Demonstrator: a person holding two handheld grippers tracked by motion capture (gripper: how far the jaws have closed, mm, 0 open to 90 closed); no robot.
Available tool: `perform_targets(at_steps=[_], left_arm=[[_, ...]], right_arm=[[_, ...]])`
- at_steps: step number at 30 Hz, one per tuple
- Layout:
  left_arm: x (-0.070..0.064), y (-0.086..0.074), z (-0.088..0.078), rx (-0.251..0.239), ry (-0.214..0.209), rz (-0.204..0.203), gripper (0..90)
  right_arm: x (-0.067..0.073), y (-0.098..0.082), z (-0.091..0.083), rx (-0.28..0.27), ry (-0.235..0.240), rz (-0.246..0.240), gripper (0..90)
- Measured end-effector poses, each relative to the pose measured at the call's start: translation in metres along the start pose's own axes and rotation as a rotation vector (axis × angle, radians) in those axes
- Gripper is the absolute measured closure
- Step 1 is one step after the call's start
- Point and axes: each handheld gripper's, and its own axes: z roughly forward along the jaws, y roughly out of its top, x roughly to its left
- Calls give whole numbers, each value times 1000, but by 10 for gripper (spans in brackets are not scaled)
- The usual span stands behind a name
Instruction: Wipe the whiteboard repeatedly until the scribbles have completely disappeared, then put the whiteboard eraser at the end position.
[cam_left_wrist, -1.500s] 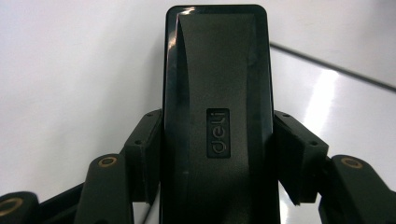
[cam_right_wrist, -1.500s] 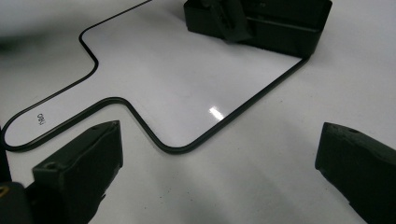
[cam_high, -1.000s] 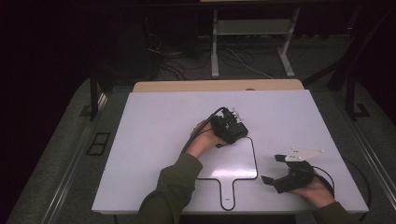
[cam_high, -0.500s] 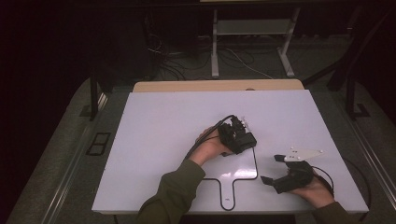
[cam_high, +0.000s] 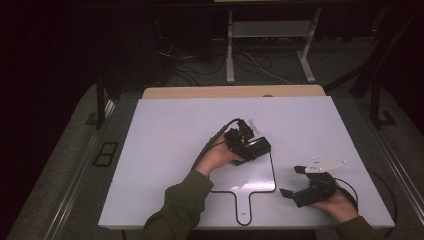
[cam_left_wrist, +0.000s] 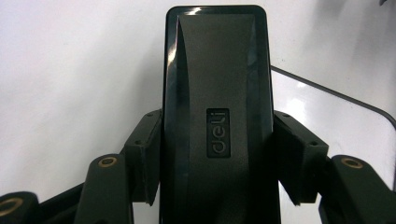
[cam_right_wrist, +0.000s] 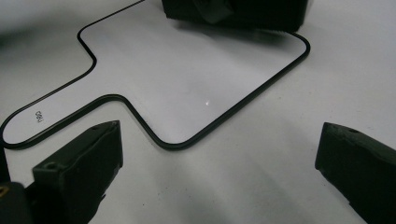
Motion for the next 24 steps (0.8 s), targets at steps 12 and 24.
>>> perform_targets(at_steps=[12, 24], left_arm=[[20, -8, -30, -33, 25, -48, 389], [54, -4, -45, -47, 66, -100, 389]], right_arm=[[0, 0, 1, 3, 0, -1, 0], [0, 0, -2, -7, -1, 1, 0]])
